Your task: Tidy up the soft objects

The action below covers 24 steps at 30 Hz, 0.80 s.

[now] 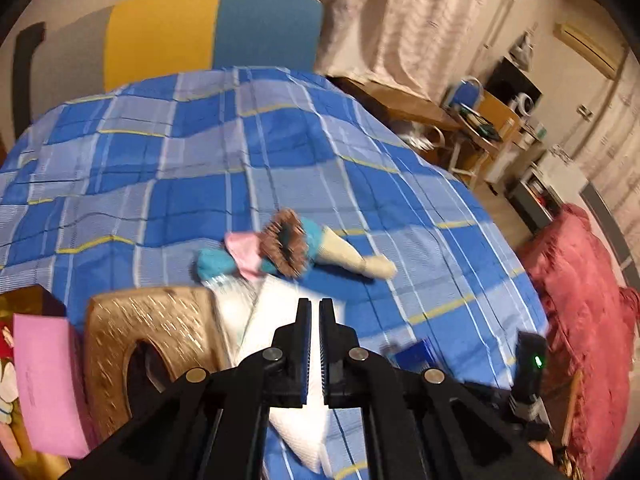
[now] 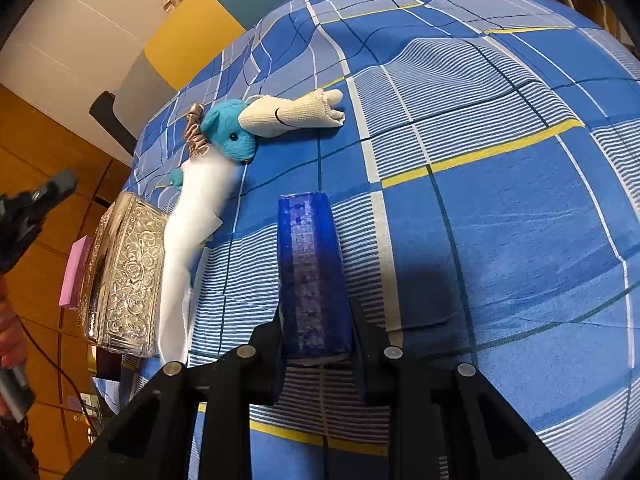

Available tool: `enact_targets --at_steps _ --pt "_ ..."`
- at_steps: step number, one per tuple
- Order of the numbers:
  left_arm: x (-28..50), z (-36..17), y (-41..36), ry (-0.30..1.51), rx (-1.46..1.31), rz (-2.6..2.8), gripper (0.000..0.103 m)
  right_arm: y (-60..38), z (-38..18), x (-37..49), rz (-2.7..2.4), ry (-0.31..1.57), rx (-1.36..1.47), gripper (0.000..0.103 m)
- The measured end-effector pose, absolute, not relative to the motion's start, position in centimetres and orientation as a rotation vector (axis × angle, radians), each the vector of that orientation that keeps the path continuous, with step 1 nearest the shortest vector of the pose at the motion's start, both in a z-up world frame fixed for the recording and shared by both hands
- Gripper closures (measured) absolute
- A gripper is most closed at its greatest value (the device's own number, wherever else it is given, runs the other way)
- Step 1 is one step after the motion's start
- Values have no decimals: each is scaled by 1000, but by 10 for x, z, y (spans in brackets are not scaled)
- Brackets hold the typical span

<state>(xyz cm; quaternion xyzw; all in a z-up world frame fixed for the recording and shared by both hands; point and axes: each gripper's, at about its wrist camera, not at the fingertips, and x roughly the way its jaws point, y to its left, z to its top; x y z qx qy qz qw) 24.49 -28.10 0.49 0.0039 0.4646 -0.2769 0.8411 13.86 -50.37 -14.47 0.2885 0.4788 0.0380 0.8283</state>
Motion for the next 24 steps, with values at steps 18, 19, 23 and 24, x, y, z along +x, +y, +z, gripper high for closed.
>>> enact_targets --at_steps 18,19,23,24 --pt "217 -116 -371 1091 537 -337 41 -513 -144 134 66 1022 682 76" --pt "220 -118 -371 1087 550 -333 41 -513 -145 134 65 1022 687 76" --pt "230 -136 -371 1121 549 -335 41 -516 -145 134 66 1023 703 75" --pt "232 -137 -368 1121 522 -340 42 -517 -146 134 65 1022 708 75"
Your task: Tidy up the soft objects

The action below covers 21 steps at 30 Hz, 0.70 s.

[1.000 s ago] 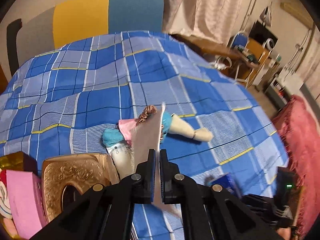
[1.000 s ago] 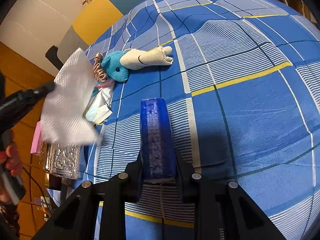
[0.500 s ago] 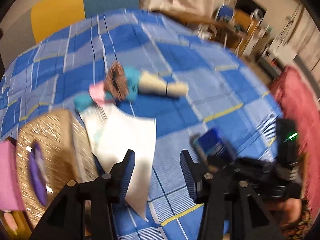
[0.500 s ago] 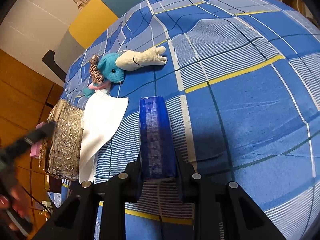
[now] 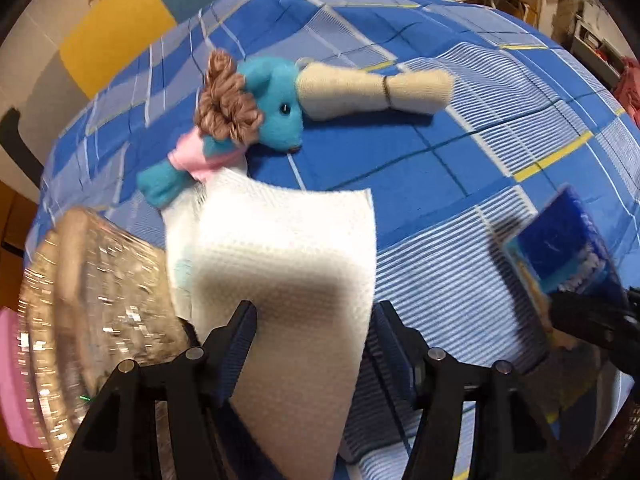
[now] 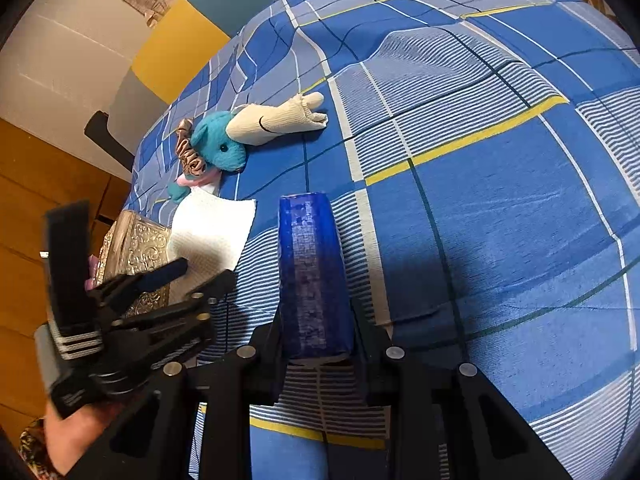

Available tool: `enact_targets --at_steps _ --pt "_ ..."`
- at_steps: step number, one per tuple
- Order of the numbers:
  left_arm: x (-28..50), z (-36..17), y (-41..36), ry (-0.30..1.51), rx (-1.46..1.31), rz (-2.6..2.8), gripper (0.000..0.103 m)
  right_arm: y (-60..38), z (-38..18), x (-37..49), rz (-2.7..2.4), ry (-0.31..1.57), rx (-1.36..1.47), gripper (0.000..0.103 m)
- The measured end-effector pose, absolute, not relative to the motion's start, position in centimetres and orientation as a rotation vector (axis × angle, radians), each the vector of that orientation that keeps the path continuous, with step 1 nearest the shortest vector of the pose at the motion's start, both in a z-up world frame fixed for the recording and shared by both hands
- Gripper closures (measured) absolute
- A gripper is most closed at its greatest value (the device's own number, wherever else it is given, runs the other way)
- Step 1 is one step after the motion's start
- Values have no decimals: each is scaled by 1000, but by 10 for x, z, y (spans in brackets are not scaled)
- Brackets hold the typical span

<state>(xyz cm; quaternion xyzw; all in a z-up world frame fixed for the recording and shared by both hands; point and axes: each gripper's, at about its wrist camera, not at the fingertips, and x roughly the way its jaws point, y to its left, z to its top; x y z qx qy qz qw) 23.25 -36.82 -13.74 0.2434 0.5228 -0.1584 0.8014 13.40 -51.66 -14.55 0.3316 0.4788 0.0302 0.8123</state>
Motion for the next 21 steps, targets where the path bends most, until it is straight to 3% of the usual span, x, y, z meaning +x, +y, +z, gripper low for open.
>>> enact_targets --at_steps 3,6,7,15,20,21 --pt "236 -137 -360 1122 458 -363 47 -518 -146 134 60 1021 718 75" --pt "237 -135 -345 1145 311 -428 86 -519 -146 134 56 1020 720 75" --pt "235 -134 -343 1140 307 -439 92 -519 -145 134 54 1019 722 75" --pt "181 -116 -324 1106 63 -678 97 -525 -144 132 29 1014 734 75" --pt "155 -113 -324 1074 132 -716 96 -531 -144 131 12 1009 741 75" --pt "152 -113 -324 1069 153 -702 91 -531 -144 130 11 1009 740 75"
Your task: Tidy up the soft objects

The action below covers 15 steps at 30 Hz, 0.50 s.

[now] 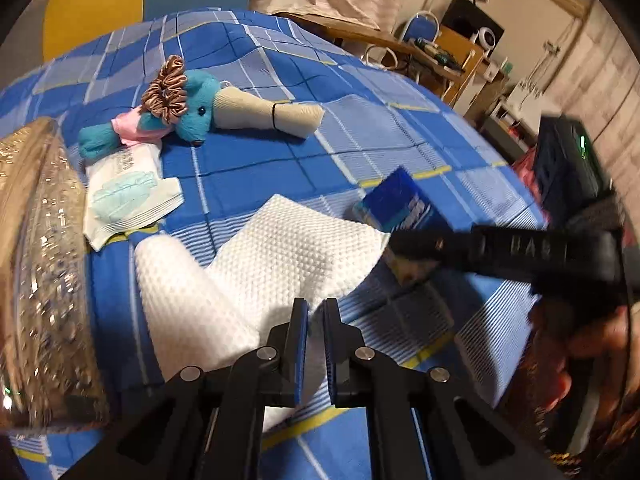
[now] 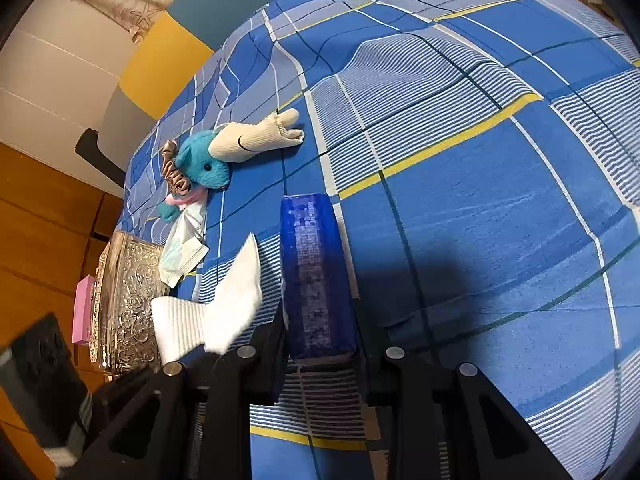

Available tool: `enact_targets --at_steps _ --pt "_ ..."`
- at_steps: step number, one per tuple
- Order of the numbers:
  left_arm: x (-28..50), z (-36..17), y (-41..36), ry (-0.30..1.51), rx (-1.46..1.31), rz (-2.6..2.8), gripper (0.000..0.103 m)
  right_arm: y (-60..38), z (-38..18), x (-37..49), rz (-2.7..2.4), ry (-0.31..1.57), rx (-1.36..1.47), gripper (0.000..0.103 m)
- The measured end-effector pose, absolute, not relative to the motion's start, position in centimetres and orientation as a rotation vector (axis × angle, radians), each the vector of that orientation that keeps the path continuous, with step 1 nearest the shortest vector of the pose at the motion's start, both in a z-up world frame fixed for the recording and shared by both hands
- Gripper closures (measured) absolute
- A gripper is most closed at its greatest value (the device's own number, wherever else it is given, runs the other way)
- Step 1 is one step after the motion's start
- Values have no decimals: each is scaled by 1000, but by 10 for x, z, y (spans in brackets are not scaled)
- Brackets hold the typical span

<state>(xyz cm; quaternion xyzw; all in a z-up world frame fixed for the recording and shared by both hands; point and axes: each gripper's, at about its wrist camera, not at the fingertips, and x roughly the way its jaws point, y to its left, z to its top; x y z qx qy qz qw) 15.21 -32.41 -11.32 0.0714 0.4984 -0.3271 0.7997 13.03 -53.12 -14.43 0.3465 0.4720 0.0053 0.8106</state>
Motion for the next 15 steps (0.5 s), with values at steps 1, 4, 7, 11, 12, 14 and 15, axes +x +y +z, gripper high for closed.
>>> enact_targets --at_steps 1,4,7,11,12,14,15 --pt "150 -114 -325 1075 174 -684 75 -531 -144 130 11 1009 739 75" --pt "148 -112 -326 1062 231 -599 51 -530 -143 130 10 1009 729 75" --pt "162 -114 -328 1069 266 -512 27 -530 -144 130 10 1009 733 75" --pt "186 -127 -337 1135 236 -423 26 -530 -144 131 10 1009 731 75" --pt "192 -132 -341 1142 241 -390 26 -530 -144 131 10 1009 730 75" --pt "194 -138 -345 1146 251 -390 26 -530 -144 131 10 1009 731 75" --pt "193 -139 -346 1129 262 -390 26 -530 -144 131 11 1009 733 75"
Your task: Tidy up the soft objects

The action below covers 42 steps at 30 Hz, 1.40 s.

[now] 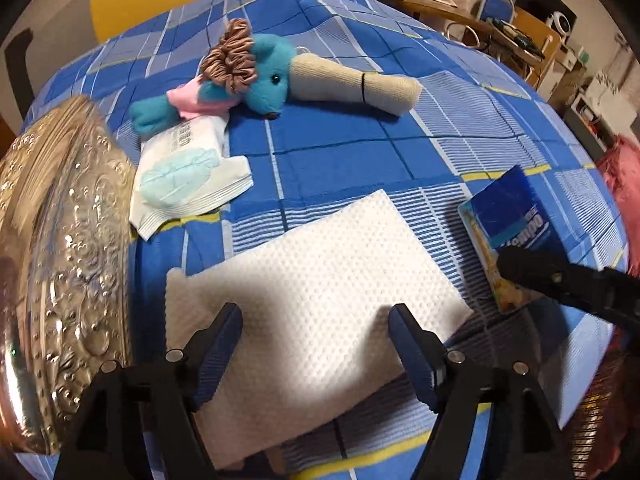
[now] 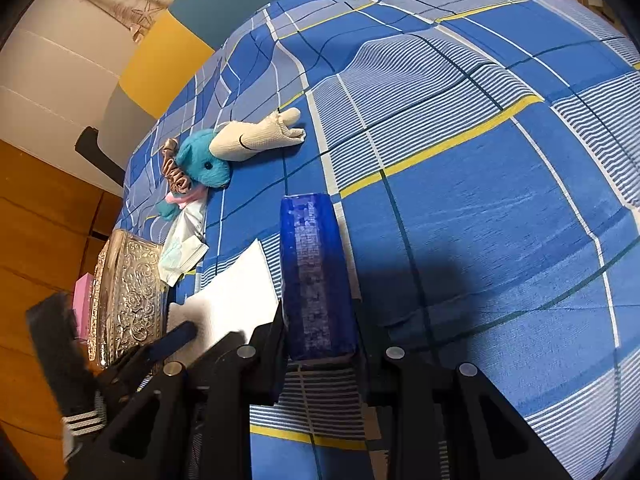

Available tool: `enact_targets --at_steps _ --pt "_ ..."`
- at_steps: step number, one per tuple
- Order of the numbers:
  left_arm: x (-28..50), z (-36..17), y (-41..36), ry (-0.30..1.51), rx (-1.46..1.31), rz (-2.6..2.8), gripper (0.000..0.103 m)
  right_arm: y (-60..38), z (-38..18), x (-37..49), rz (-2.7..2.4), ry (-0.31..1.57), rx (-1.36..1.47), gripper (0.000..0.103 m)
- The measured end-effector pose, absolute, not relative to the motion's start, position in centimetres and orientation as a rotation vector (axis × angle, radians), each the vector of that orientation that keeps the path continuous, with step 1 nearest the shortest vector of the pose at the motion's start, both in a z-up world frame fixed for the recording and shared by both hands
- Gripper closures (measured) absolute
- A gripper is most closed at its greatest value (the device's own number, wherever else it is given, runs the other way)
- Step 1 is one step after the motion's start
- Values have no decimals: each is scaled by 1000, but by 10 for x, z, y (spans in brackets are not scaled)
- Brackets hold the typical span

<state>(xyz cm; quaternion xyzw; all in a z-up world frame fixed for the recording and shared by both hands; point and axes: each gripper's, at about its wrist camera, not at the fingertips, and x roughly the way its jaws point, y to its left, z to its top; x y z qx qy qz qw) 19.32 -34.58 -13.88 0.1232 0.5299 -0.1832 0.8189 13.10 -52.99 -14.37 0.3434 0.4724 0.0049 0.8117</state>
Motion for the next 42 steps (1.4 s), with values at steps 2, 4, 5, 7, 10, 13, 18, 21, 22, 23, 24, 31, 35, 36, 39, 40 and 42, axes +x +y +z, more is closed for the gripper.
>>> enact_targets --at_steps 2,4,5,7,10,13,18,21,22,23,24,31,35,36,39,40,42 --pt "191 -138 -343 1118 237 -397 36 -531 -144 131 11 1009 737 75" --pt "187 -134 -339 1107 205 -411 80 -530 -144 131 11 1009 738 75" --pt "185 -132 -335 1108 196 -426 86 -530 -144 131 11 1009 738 75" --pt "183 -132 -328 1113 176 -478 92 -530 -144 131 10 1009 734 75" --pt "179 -128 -314 1113 120 -537 98 -529 -144 131 10 1008 730 75" --pt "172 -115 -296 1093 0 -578 99 -530 -144 131 9 1007 729 75" --pt "155 -84 -286 1011 -57 -644 99 -529 -145 131 10 1006 723 75" --pt "156 -65 -275 975 -117 -663 99 -528 -145 131 10 1006 713 75" --pt "154 -56 -271 958 -135 -668 99 -527 -145 131 10 1007 709 75" --pt "154 -50 -268 945 -150 -674 99 -527 -145 131 10 1008 705 75" --pt "154 -43 -263 928 -169 -680 99 -526 -146 131 10 1007 703 75" --pt "157 11 -213 814 -299 -683 99 -522 -146 132 6 1005 665 75" --pt "156 37 -181 751 -327 -670 99 -517 -145 132 -1 1000 616 75" --pt "156 43 -172 736 -335 -663 99 -514 -145 132 -5 998 596 75" --pt "160 62 -137 688 -362 -616 99 -508 -143 132 -11 992 534 77" --pt "162 65 -127 676 -370 -603 99 -507 -142 132 -12 990 512 77" --pt "166 73 -103 651 -377 -561 99 -503 -140 131 -15 980 481 78"
